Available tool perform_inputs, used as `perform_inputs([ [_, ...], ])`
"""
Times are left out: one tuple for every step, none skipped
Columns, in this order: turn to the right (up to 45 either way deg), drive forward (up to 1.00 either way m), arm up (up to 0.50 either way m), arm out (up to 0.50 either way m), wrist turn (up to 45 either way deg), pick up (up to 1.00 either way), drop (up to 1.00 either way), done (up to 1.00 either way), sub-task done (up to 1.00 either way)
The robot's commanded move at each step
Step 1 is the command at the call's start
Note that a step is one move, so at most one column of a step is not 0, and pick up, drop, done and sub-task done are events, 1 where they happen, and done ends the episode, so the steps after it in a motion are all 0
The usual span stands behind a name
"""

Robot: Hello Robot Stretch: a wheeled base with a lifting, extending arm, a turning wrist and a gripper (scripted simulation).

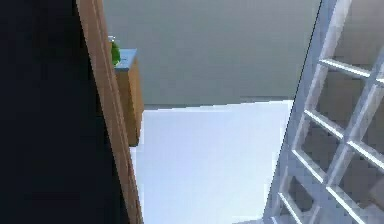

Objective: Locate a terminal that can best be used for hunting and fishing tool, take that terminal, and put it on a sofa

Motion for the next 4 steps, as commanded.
perform_inputs([
  [0.0, 1.0, 0.0, 0.0, 0.0, 0.0, 0.0, 0.0, 0.0],
  [-15.0, 0.0, 0.0, 0.0, 0.0, 0.0, 0.0, 0.0, 0.0],
  [0.0, 0.05, 0.0, 0.0, 0.0, 0.0, 0.0, 0.0, 0.0],
  [36.0, 0.0, 0.0, 0.0, 0.0, 0.0, 0.0, 0.0, 0.0],
])
